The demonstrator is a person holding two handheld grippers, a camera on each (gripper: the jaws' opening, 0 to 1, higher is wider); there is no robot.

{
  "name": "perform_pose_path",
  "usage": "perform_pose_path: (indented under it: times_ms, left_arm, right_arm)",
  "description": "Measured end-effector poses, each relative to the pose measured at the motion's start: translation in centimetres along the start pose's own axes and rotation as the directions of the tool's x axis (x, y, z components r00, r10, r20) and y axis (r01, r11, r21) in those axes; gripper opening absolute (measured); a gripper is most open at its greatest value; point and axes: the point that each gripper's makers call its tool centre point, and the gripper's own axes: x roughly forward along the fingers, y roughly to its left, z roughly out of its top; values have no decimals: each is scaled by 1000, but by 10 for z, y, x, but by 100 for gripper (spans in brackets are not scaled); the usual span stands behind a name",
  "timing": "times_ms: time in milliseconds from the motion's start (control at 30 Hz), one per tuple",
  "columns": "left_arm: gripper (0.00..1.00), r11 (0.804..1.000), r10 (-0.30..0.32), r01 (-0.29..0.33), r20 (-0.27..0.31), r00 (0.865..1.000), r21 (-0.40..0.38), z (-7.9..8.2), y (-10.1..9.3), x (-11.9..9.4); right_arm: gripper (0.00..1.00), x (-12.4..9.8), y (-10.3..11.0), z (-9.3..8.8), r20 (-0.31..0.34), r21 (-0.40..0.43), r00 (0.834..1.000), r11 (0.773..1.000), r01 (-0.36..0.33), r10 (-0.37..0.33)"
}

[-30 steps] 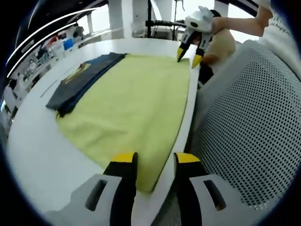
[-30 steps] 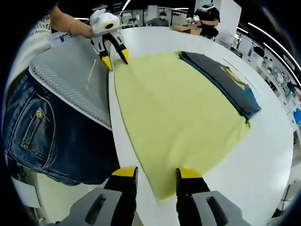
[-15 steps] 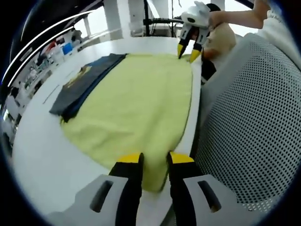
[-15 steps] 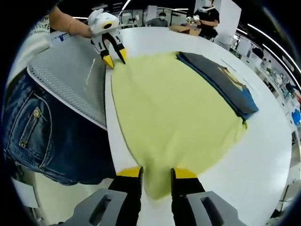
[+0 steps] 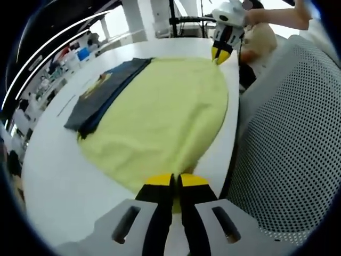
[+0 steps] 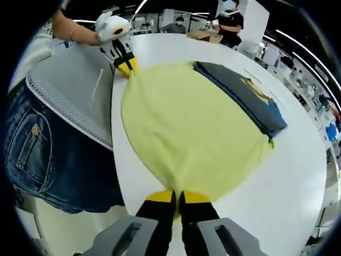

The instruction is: Fold the garment on the visible template until the final outline fits inside the template.

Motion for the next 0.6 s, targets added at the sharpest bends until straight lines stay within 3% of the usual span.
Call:
perform_pose_path:
  times_ms: [233, 600]
  left_arm:
    - [0, 999, 6, -5, 15, 1000, -40, 2, 1, -5]
    - [0, 994, 0, 1, 10, 1000, -108, -2, -7, -18]
  right_arm:
    - [0, -4, 3, 2, 18, 23, 1000, 1000, 9, -9]
    - [0, -13, 24, 3, 33, 64, 999, 998, -26, 24]
